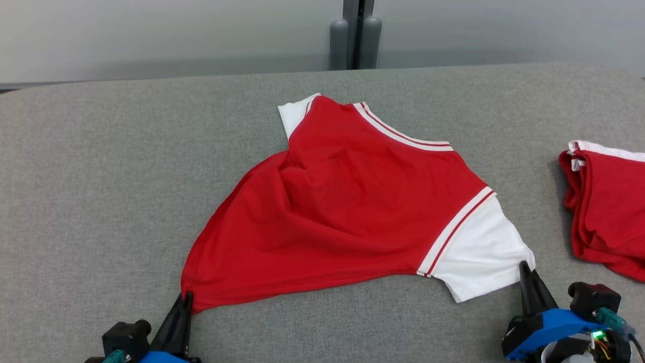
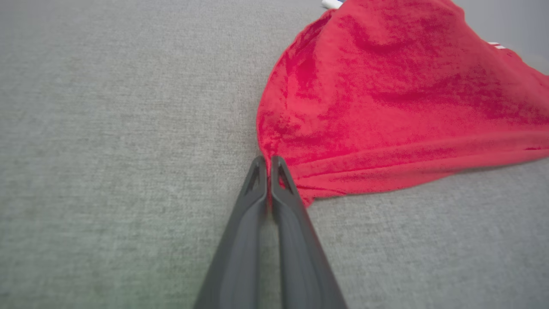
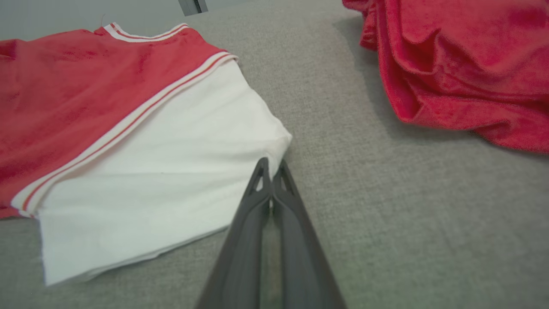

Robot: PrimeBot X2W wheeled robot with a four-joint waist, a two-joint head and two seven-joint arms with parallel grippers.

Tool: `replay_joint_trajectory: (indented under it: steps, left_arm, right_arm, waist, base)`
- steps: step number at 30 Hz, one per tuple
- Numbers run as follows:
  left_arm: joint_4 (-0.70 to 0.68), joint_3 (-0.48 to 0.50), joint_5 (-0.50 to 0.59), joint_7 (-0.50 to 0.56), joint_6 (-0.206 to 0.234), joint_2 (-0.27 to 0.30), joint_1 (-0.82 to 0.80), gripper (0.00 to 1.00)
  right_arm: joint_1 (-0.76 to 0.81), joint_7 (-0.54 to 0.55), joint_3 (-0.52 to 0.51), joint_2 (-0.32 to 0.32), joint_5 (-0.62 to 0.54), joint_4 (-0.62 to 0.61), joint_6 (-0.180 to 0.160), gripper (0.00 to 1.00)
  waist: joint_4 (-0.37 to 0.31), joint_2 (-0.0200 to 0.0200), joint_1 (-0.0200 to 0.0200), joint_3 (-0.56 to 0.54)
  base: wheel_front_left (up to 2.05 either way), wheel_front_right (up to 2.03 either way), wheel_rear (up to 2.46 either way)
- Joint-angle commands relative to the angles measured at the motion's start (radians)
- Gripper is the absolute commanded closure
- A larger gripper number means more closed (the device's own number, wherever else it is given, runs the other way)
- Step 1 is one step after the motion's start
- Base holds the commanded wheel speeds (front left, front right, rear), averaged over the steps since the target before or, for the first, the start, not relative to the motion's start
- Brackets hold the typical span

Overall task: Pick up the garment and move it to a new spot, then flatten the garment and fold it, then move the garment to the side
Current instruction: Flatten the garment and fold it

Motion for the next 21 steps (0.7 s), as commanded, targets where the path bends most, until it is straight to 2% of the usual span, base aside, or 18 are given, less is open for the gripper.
replay_joint_trajectory:
  steps: [1,5,11,17,21]
  left_arm:
    - [-0.013,0.008,-0.009,0.002,0.003,0.002,-0.006,1.00]
    - [-0.068,0.017,-0.052,0.002,0.003,-0.024,-0.025,1.00]
    - [-0.167,-0.019,-0.132,0.000,0.003,-0.005,-0.126,1.00]
    - [-0.268,-0.016,-0.175,0.001,0.002,0.100,-0.350,1.00]
    - [-0.283,-0.015,-0.175,0.003,0.003,0.181,-0.515,1.00]
  right_arm:
    - [0.008,0.000,0.010,-0.003,0.033,-0.028,0.000,1.00]
    - [-0.013,0.000,0.034,-0.003,0.128,-0.110,0.000,1.00]
    - [-0.087,0.000,0.046,-0.004,0.244,-0.259,0.000,1.00]
    - [-0.256,0.000,0.012,-0.003,0.293,-0.397,0.000,1.00]
    - [-0.388,0.000,0.012,-0.003,0.258,-0.462,0.000,1.00]
  waist:
    - [-0.006,-0.0001,-0.0001,-0.020]
    - [-0.011,-0.0001,-0.0001,-0.074]
    - [-0.013,-0.0001,-0.0001,-0.182]
    - [-0.008,-0.0001,-0.0001,-0.226]
    - [-0.006,-0.0001,-0.0001,-0.229]
  base:
    - [0.00,0.00,0.00]
    - [0.00,0.00,0.00]
    - [0.00,0.00,0.00]
    - [0.00,0.00,0.00]
    - [0.00,0.00,0.00]
